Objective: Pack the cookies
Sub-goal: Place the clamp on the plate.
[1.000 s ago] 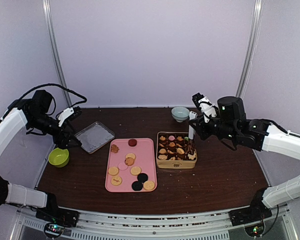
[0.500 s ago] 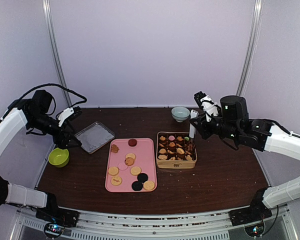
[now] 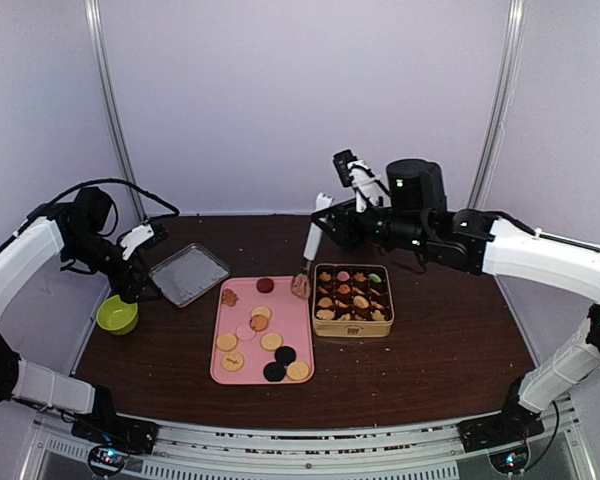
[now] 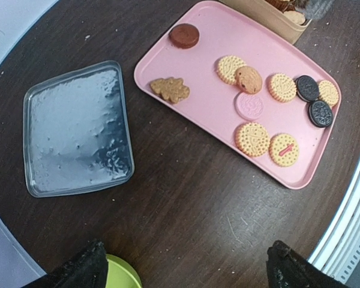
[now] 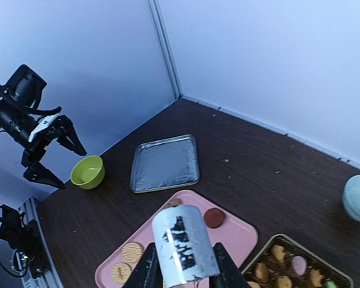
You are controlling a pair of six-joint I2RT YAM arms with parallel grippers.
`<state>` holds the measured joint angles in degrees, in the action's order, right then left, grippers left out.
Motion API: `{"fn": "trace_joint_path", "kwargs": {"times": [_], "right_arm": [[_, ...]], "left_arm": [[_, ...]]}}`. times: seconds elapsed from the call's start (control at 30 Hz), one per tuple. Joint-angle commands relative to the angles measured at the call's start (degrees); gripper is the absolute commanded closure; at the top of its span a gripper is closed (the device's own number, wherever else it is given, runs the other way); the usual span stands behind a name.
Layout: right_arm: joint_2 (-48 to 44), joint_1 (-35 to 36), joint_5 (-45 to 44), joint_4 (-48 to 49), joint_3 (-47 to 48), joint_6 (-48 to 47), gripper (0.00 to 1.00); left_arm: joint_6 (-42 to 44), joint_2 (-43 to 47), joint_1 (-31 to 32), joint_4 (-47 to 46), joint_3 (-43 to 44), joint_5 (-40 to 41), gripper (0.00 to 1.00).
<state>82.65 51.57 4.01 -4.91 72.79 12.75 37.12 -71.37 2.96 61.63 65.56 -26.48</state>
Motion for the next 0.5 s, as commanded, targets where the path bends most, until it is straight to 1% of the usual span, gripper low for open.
{"fn": "trace_joint_path", "kwargs": {"times": [0.0, 0.1, 0.23, 0.33, 0.47], "right_arm": [[9.5, 2.6, 3.3, -3.1, 8.9, 10.9, 0.83], [16.0, 2.9, 4.6, -6.8, 14.2, 15.7, 0.81], [23.7, 2.9, 5.5, -12.1, 19.8, 20.1, 0.82], [28.1, 2.9, 4.7, -16.4, 24.1, 21.9, 0.81], [32.3, 2.6, 5.2, -18.3, 26.9, 25.7, 0.78]], "left_arm": [[-0.6, -2.0, -0.6, -4.8, -1.2, 3.0, 0.05], [-0.6, -4.4, -0.6, -7.4, -1.6, 3.3, 0.06], [-1.4, -11.0, -0.5, -10.3, -0.6, 3.8, 0.1], [-2.5, -15.4, -0.5, -12.8, 0.7, 4.3, 0.11], [-3.9, -20.6, 0.0, -16.4, 2.7, 6.3, 0.12]]}}
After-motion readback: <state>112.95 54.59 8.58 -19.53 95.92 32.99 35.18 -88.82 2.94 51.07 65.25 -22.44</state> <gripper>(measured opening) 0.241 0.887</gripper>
